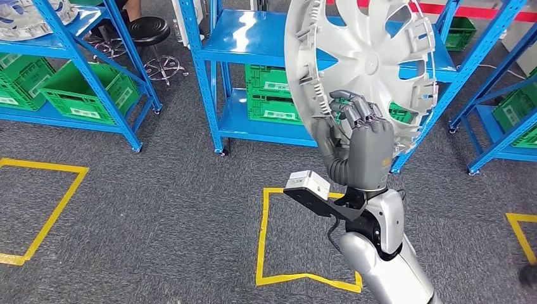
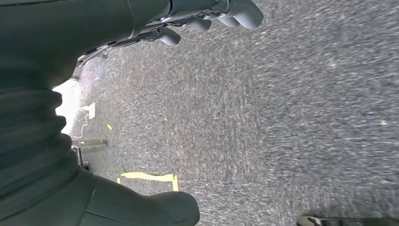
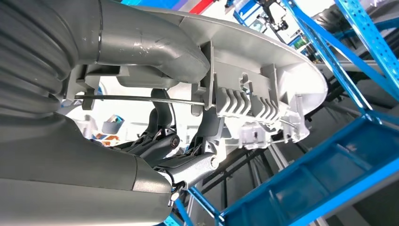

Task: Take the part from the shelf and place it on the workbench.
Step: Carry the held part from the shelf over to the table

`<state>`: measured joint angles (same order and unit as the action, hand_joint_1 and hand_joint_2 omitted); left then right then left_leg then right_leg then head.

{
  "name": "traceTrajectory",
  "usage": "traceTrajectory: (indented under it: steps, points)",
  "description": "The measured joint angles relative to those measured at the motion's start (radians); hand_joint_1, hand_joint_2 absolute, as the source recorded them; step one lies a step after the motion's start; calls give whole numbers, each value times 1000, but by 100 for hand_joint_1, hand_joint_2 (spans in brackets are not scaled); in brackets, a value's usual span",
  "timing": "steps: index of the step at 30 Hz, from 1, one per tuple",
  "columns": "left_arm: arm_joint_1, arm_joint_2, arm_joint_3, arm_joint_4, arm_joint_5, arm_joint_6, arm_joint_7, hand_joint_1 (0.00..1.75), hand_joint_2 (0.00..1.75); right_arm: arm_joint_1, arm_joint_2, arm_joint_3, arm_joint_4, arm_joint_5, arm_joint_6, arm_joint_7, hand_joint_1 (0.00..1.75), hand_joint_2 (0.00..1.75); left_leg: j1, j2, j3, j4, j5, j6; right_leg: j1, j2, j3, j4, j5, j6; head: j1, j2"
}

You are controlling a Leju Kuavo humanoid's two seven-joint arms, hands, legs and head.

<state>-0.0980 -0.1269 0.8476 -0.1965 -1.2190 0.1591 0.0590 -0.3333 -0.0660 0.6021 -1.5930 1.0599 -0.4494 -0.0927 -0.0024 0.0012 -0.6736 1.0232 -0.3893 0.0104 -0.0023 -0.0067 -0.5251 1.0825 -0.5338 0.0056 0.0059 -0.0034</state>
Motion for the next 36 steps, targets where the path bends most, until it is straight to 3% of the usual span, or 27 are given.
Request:
traceTrajectory:
  steps: [1,2,4,5,6,8,10,14,15,18,19,21,22,23,26,27,28,29,31,33,34,36]
  points:
    - [0,0,0,0,0,0,0,0,175,-2,2,0,0,0,0,0,175,175,0,0,-5,-1,10,-6,4,0,30,-50,-16,-5,0,0]
    - [1,0,0,0,0,0,0,0,175,-3,4,1,0,0,0,0,175,175,0,0,-7,-4,21,-13,7,0,41,-76,-25,-10,0,0]
    - [5,1,1,0,0,0,0,0,175,-4,6,1,0,0,0,0,175,175,2,-1,-11,-11,34,-26,5,-1,27,-86,-6,-22,1,0]
    - [6,2,1,0,0,0,0,0,175,-5,7,2,0,0,0,0,175,175,3,-1,-17,-2,17,-32,2,-2,17,-88,7,-30,0,0]
    - [8,3,2,0,1,0,0,0,175,-6,10,2,1,0,0,0,175,175,4,-2,-28,25,-19,-39,-1,-3,5,-90,20,-37,-1,0]
    - [9,3,2,1,3,1,-1,0,175,-6,14,3,1,1,3,0,175,175,8,-2,-57,139,-127,-50,-2,-4,-24,-90,45,-44,-4,0]
    - [9,3,3,1,4,3,-4,0,175,-5,17,4,1,3,8,0,175,175,10,-2,-76,244,-190,-57,-1,-4,-45,-88,64,-44,-4,0]
    - [9,4,5,1,5,4,-6,0,175,-3,18,4,2,5,11,-1,175,175,11,-2,-75,288,-190,-60,-2,-5,-59,-87,75,-42,-4,0]
    - [9,4,6,1,6,5,-7,0,175,-2,18,4,2,6,12,-1,175,175,12,-2,-40,263,-164,-60,-2,-5,-76,-84,87,-39,-5,0]
    - [7,6,10,0,7,7,-10,0,175,3,21,4,4,9,14,-5,175,175,8,-5,161,28,-140,-46,-2,-8,-133,-72,134,-21,-9,0]
    - [7,6,10,0,7,7,-10,0,175,3,22,4,4,10,14,-7,175,175,4,-7,191,-24,-154,-37,-3,-9,-138,-73,145,-14,-12,0]
    - [9,6,10,0,7,7,-9,0,175,3,22,5,4,10,14,-10,175,175,2,-5,181,-36,-144,-18,-6,-8,-143,-76,160,-2,-16,0]
    - [10,6,11,1,7,7,-9,0,175,3,23,5,5,10,14,-12,175,175,3,-3,174,-37,-134,-8,-8,-6,-150,-68,148,4,-18,0]
    - [10,6,12,1,7,8,-8,0,175,3,22,6,6,11,14,-13,175,175,5,0,165,-39,-122,1,-9,-3,-161,-42,115,9,-18,0]
    - [10,7,15,0,7,9,-9,0,175,3,22,6,10,11,14,-13,175,175,6,4,124,-37,-85,12,-12,1,-209,136,-30,19,-18,0]
    - [10,7,16,0,6,9,-9,0,175,3,22,6,13,10,14,-13,175,175,6,5,107,-34,-73,11,-13,1,-216,191,-49,22,-18,0]
    - [10,7,16,1,6,9,-10,0,175,3,22,7,16,11,14,-13,175,175,7,5,89,-31,-63,9,-14,1,-209,219,-46,23,-18,0]
    - [10,7,16,1,5,9,-10,0,175,3,22,7,18,10,14,-13,175,175,8,5,71,-26,-52,5,-15,1,-185,211,-24,25,-18,0]
    - [10,6,17,1,2,8,-10,0,175,2,22,7,20,11,14,-13,175,175,11,5,39,-12,-36,-5,-19,1,-91,102,12,28,-18,0]
    - [10,8,17,0,-1,8,-10,0,175,0,24,8,21,12,16,-12,175,175,9,4,17,1,-23,-18,-17,5,-7,-22,-3,20,-18,0]
    - [9,9,17,0,-1,8,-10,0,175,0,24,8,21,13,17,-12,175,175,8,3,12,4,-15,-25,-16,8,9,-51,-16,13,-18,0]
    - [10,10,17,0,-2,8,-10,0,175,1,24,8,21,16,19,-11,175,175,8,3,6,2,0,-38,-14,9,1,-57,-11,-6,-16,0]
